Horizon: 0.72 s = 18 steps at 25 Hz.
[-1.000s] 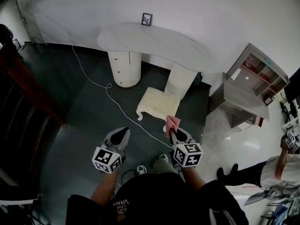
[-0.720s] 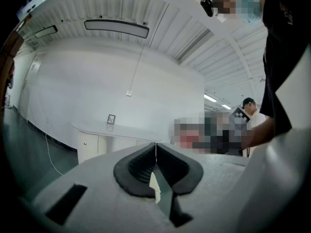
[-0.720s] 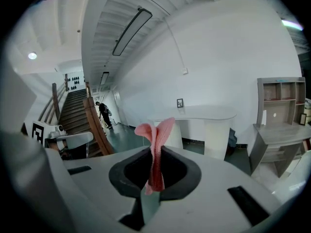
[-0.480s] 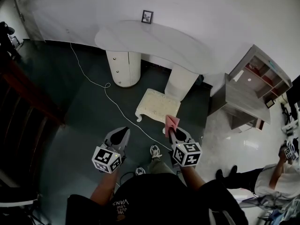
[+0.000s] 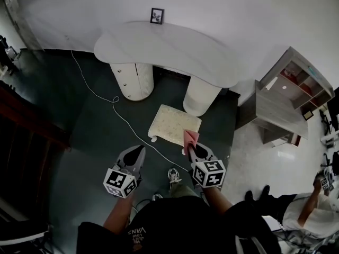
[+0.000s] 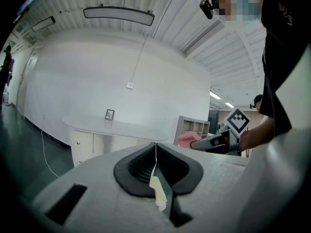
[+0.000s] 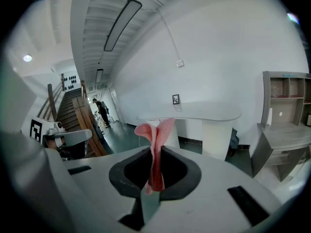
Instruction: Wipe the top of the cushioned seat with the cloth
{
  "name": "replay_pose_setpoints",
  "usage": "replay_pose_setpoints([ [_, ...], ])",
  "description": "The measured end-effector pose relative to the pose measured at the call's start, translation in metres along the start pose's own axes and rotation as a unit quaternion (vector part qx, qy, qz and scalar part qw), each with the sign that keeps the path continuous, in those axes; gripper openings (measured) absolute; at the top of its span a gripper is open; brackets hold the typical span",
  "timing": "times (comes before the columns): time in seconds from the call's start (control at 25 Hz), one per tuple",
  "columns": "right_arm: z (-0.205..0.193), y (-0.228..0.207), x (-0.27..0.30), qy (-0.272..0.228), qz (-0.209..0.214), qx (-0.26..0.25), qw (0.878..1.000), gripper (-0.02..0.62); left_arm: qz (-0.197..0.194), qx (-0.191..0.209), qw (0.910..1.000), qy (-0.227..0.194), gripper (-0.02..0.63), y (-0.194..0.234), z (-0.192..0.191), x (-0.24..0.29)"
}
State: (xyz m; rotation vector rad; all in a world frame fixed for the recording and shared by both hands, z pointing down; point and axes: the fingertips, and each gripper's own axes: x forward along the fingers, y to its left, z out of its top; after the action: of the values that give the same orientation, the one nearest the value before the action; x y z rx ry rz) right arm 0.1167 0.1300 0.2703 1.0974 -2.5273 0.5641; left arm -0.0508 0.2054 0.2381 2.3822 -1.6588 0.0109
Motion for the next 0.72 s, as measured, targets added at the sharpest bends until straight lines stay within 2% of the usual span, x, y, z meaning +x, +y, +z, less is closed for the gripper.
replay_pose_setpoints([
  [0.28, -0.005, -0.049, 0.058, 0.036, 0.009, 0.014, 0.999, 0.026, 0.009, -0.01, 0.9996, 0.025, 0.018, 0.018, -0.015, 0.062],
  [0.52, -0.02, -0.079, 0.11, 0.074, 0.021, 0.01, 0.997, 0.026, 0.036, -0.018, 0.9985, 0.037, 0.018, 0.034, -0.025, 0.101],
  [0.72, -0.035, -0.089, 0.15, 0.094, 0.012, 0.012, 0.995, 0.026, 0.024, -0.03, 0.9975, 0.059, 0.018, 0.046, -0.044, 0.117],
])
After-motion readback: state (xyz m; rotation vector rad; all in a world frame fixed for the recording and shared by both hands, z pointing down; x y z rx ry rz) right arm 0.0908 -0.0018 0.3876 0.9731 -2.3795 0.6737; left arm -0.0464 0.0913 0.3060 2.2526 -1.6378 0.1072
